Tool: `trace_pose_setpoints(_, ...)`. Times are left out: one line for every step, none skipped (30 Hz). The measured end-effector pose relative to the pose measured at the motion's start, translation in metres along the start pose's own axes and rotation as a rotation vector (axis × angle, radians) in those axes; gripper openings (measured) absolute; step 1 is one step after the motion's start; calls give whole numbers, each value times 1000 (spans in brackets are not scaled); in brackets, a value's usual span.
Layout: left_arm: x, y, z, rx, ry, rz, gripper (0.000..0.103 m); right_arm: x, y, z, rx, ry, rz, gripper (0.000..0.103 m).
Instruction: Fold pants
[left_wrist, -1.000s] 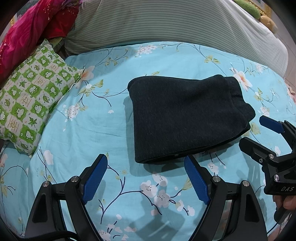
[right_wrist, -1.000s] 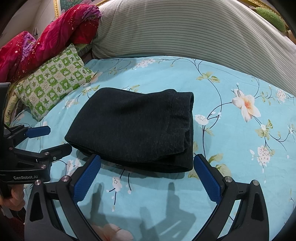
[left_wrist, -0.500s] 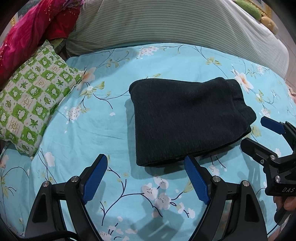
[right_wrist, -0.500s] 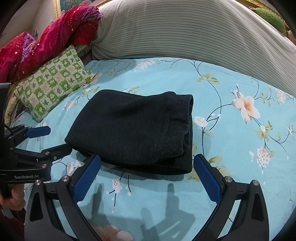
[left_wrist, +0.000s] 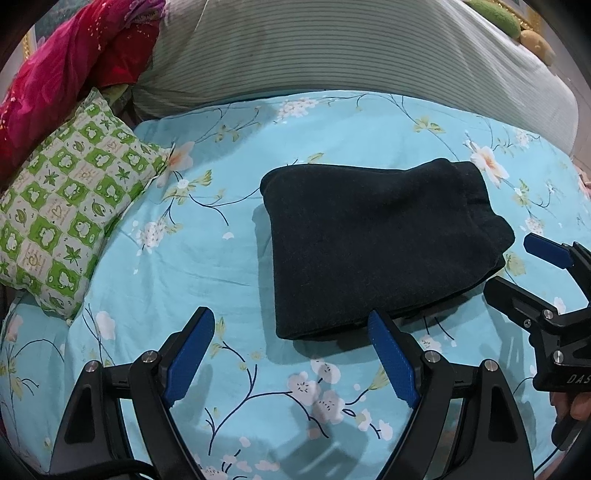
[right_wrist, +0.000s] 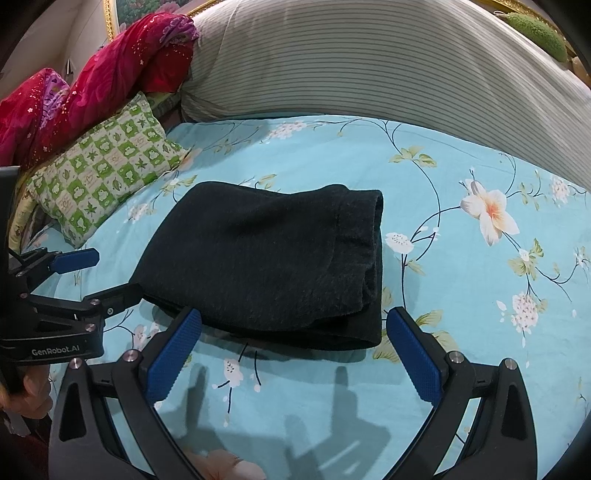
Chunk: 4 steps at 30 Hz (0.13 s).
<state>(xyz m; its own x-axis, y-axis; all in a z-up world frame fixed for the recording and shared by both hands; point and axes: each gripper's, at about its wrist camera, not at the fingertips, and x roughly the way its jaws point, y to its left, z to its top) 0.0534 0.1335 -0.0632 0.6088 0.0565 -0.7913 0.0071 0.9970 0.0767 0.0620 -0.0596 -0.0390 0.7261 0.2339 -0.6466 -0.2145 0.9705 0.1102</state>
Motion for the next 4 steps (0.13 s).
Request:
trace_pose_setpoints(0,0,0,-2,3,-1,86,0,0,0,0,-1,0,100)
trace_pose_setpoints(0,0,1,-3,6,-4,86,0,0,0,1,-1,1,100)
trace_pose_setpoints(1,0,2,-6,9,-8,86,0,0,1,1,-1,1,100)
trace_pose_setpoints(1,1,3,-9,11,-10,86,0,0,1,1,-2,0,100)
